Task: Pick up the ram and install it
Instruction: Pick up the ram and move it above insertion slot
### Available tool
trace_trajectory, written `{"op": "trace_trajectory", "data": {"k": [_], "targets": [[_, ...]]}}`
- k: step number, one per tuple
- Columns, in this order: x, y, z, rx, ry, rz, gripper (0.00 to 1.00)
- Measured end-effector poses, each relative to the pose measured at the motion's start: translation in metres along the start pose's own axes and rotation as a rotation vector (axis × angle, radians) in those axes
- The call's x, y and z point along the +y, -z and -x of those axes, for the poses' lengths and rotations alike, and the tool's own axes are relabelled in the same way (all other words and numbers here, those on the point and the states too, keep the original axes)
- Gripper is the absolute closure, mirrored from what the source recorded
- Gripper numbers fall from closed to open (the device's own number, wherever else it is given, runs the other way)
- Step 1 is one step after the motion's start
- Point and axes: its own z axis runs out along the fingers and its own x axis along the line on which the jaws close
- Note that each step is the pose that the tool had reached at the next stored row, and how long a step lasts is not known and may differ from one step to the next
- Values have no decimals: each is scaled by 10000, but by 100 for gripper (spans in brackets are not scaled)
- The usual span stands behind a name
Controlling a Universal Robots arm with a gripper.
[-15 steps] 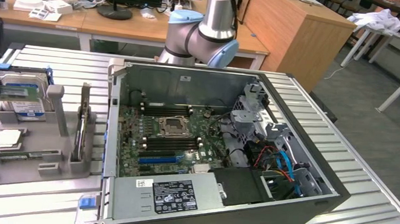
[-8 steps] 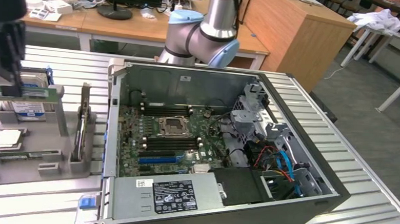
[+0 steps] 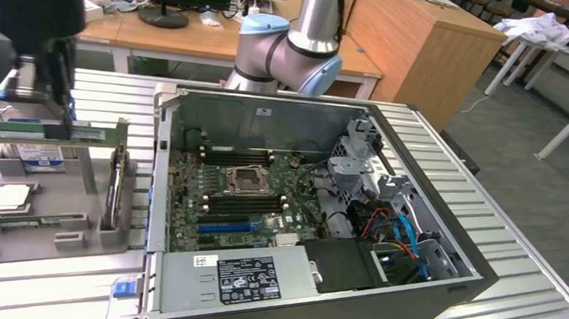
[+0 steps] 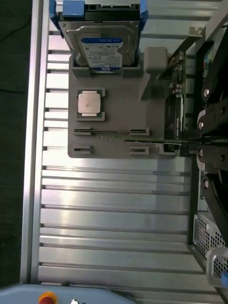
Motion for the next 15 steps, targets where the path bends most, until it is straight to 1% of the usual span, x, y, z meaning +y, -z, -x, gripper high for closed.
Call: {"op": "trace_trajectory", "data": {"k": [15], "targets": [[-680,23,-18,0,31,0,86]]}}
